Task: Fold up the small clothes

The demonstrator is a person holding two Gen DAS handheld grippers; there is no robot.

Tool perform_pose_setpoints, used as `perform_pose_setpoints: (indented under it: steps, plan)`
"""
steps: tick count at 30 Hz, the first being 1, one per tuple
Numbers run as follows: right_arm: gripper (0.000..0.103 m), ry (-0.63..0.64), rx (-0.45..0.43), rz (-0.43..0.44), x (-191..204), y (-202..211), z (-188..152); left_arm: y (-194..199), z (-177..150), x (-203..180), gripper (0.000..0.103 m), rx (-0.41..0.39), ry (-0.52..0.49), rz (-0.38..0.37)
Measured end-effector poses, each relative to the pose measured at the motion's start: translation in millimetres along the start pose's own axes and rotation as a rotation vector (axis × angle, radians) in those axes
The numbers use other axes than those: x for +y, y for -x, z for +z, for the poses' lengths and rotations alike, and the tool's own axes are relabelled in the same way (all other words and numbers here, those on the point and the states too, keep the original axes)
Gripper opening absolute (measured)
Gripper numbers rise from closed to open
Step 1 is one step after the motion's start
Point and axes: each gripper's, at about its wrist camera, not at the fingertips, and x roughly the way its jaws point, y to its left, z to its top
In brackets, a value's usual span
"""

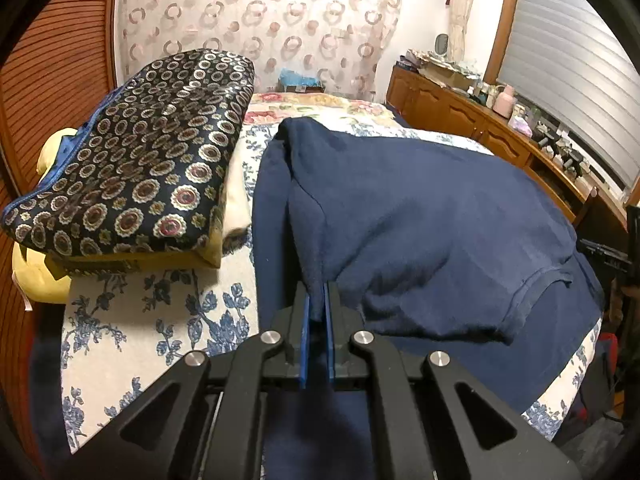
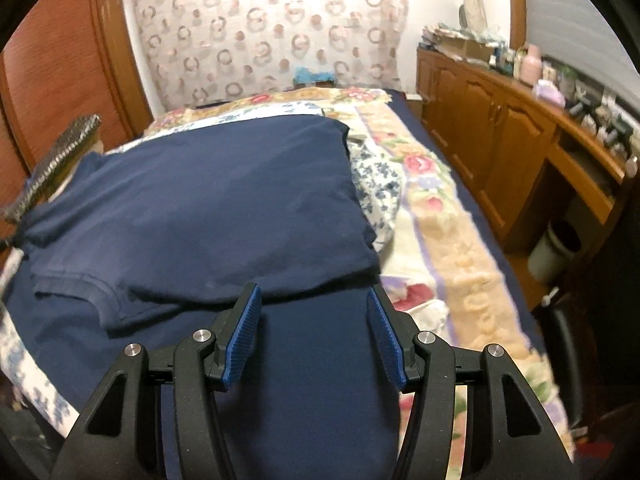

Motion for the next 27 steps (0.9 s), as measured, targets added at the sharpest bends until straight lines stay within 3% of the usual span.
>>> perform_pose_setpoints:
  steps: [8,11,13,16,19,27]
  plan:
    - [0.053,-0.02,0.026,-0.02,2,-18,9,-10,-1,-4,0.004,0.032,-0.015,0.0]
    - [0.043,-0.003,0.015,-0.056,4,-17,11,-11,-1,-7,0.004,0.035,-0.025,-0.003]
    - [0.024,0.013,0.003,-0.09,3,-16,13,-8,0,-9,0.004,0.025,-0.036,-0.013]
    - [0.006,0.027,-0.02,-0.081,3,-11,15,-3,3,-10,0.004,0.003,-0.044,-0.017]
    - [0.001,0.047,-0.06,-0.073,6,-3,19,9,8,-10,0.004,-0.033,-0.033,-0.03]
    - [0.0,0.085,-0.182,-0.047,18,45,35,48,20,0,0.004,-0.124,-0.025,-0.056]
